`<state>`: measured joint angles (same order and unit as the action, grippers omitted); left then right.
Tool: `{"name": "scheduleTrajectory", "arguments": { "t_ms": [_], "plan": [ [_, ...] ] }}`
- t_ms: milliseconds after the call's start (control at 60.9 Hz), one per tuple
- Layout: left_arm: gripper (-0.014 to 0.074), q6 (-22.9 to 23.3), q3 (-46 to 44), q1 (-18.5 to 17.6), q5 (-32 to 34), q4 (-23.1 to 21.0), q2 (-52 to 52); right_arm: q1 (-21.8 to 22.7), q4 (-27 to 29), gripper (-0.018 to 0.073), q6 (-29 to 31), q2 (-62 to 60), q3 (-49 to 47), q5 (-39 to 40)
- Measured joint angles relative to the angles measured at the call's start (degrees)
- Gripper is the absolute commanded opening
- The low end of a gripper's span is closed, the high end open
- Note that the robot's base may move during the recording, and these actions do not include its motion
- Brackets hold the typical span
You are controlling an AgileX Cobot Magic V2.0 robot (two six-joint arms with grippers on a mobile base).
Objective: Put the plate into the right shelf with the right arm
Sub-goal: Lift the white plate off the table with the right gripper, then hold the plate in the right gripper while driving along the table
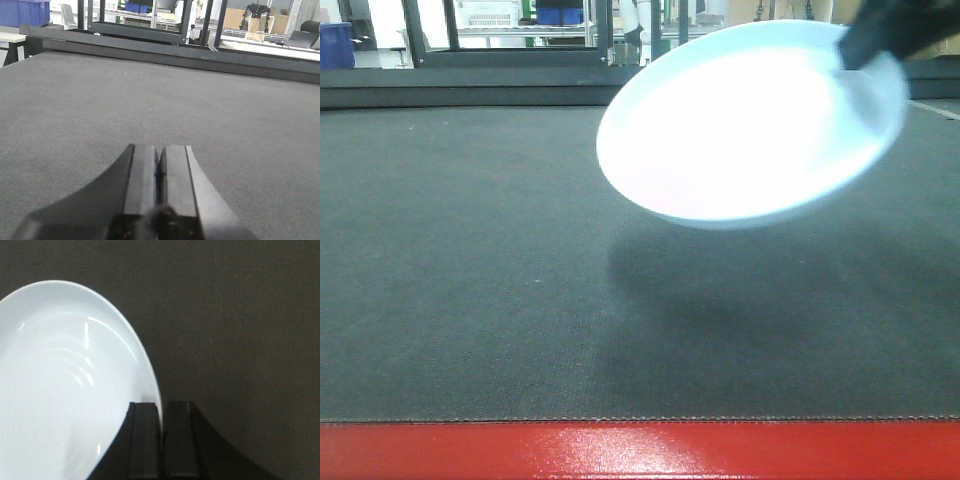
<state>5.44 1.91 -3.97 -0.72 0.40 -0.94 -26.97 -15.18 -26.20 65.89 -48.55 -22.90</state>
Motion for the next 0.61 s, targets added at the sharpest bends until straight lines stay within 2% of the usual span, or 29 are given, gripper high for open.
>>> {"name": "scheduleTrajectory", "arguments": {
  "t_ms": [230, 608],
  "plan": [
    [-0.0047, 0.0, 0.0, 0.0, 0.0, 0.0, 0.0, -0.31, 0.0, 0.0055, 0.0, -16.92, 8.9, 0.86],
    [-0.0047, 0.0, 0.0, 0.0, 0.0, 0.0, 0.0, -1.08, -0.05, 0.0055, 0.09, -37.63, 9.95, 1.35]
  ]
}}
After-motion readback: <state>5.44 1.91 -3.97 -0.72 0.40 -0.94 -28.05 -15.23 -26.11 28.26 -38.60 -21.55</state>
